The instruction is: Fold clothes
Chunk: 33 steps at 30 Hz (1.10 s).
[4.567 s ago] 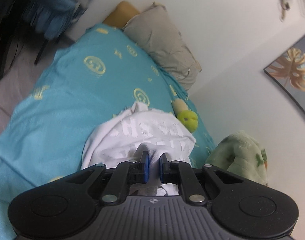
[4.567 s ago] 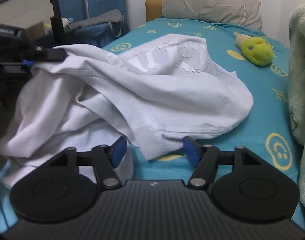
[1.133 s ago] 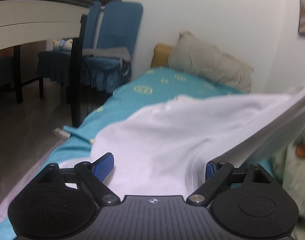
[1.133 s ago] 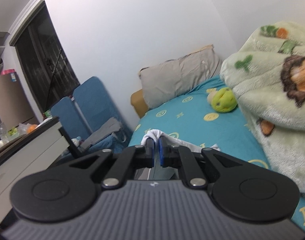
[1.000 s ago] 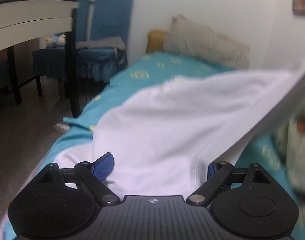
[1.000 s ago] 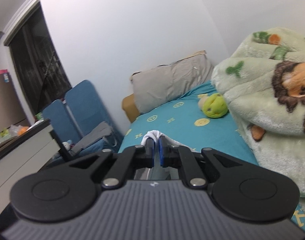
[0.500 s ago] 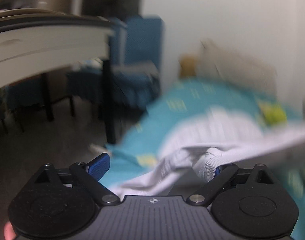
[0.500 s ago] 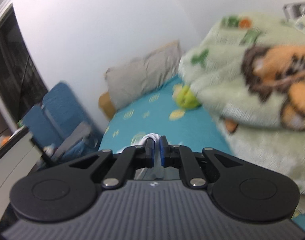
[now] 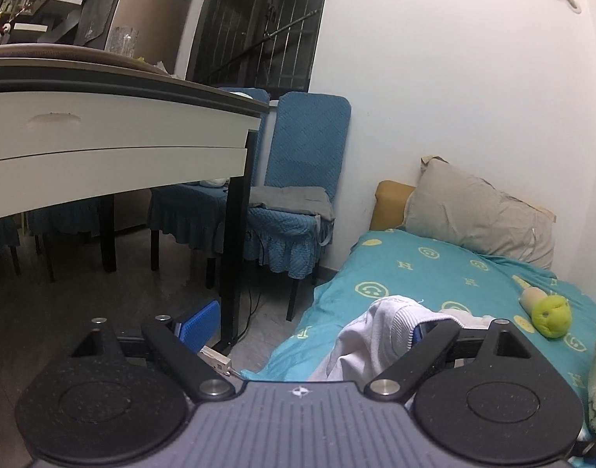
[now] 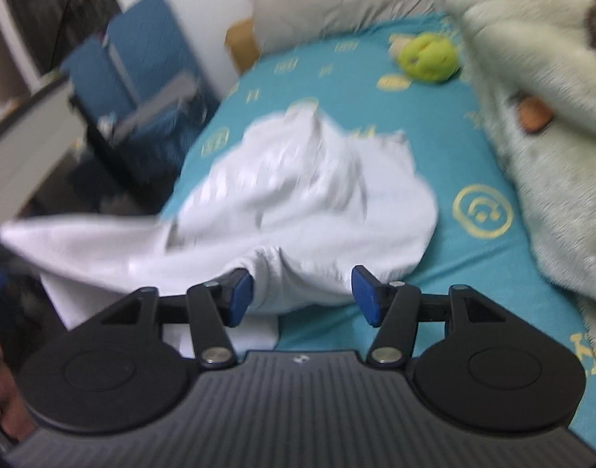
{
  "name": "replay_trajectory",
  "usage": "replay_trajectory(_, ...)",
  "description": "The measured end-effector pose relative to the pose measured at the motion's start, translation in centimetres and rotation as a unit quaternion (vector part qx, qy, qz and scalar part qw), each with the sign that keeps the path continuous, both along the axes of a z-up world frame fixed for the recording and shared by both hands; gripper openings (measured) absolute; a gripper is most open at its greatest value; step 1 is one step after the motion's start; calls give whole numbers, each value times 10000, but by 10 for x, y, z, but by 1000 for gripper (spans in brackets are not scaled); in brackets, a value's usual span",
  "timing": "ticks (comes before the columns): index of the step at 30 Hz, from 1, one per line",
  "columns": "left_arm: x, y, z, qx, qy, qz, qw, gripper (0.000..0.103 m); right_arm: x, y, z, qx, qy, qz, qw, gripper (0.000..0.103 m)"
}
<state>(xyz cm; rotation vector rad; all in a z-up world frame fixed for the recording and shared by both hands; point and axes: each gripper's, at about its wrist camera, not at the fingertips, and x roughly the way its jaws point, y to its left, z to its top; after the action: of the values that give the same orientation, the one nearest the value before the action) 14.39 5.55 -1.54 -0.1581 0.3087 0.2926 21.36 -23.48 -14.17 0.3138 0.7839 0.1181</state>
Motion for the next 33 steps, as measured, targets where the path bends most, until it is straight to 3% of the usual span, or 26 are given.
replay_trajectory(3, 2, -1, 0, 35, -12, -3, 10000, 91, 1, 17, -9, -305, 176, 315, 9989, 58)
replay_trajectory(7, 4, -1, 0, 25, -13, -10, 10000, 91, -3, 41, -10, -771, -13, 688, 9946, 58)
replay_trajectory(10, 5, -1, 0, -12, 10, -16, 10000, 91, -4, 51, -11, -907, -191, 646, 9936, 58)
replay_trajectory(13, 6, -3, 0, 13, 2, -30, 10000, 91, 6, 53, -18, -1004, -221, 236, 9944, 58)
replay_trajectory(16, 6, -6, -2, 119, -8, 56, 9999, 91, 20, 46, -32, -1263, 24, -208, 9918, 57)
replay_trajectory(20, 11, -5, -7, 132, 94, 219, 9996, 92, 21, 14, -35, -1147, 74, -1249, 9855, 57)
replay_trajectory(24, 7, -22, -11, 718, -130, 287, 9969, 92, 4, -8, 3, -885, -768, -1939, 9740, 57)
replay_trajectory(26, 4, -25, -4, 693, -356, 208, 9967, 92, -4, -19, 22, -750, -1187, -2276, 9636, 57)
replay_trajectory(29, -2, -27, 23, 617, -758, 206, 9950, 94, -16, -31, 68, -441, -1796, -2475, 9511, 57)
replay_trajectory(33, -13, -28, 89, 503, -1400, 33, 9889, 94, -31, -39, 149, -304, -2516, -2467, 9354, 58)
